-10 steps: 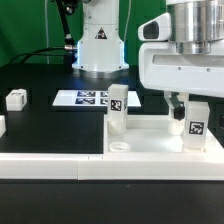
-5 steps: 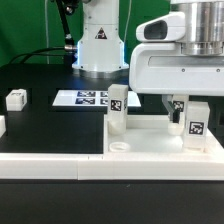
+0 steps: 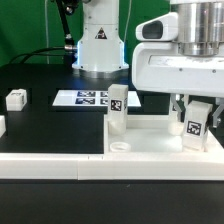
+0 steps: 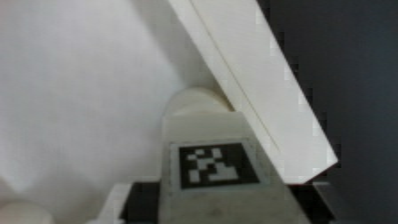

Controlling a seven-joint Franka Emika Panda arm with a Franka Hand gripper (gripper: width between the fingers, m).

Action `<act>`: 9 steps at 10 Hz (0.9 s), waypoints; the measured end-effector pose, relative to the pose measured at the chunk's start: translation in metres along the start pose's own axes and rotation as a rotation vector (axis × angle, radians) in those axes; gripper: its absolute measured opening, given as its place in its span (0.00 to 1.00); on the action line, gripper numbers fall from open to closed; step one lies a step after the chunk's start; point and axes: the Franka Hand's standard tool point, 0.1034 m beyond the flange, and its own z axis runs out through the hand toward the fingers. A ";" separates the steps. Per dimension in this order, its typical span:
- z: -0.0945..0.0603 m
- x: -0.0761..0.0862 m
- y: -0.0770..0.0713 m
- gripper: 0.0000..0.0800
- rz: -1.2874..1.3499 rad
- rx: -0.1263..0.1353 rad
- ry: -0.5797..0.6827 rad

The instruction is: Assemble square table

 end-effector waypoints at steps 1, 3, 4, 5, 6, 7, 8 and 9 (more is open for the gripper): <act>-0.002 0.002 0.000 0.36 0.164 0.001 0.005; -0.002 0.002 0.002 0.36 0.606 0.009 -0.016; -0.001 0.002 0.003 0.36 0.785 0.021 -0.057; 0.001 0.002 0.004 0.36 0.891 0.031 -0.073; 0.001 0.001 0.003 0.36 0.947 0.031 -0.071; 0.001 0.001 0.003 0.36 0.930 0.031 -0.070; 0.001 0.001 0.003 0.56 0.910 0.031 -0.070; 0.001 0.001 0.003 0.56 0.872 0.030 -0.066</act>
Offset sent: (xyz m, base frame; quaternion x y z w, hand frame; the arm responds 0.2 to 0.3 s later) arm 0.0032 0.0051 0.0008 -0.0084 -0.1017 0.5106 0.8537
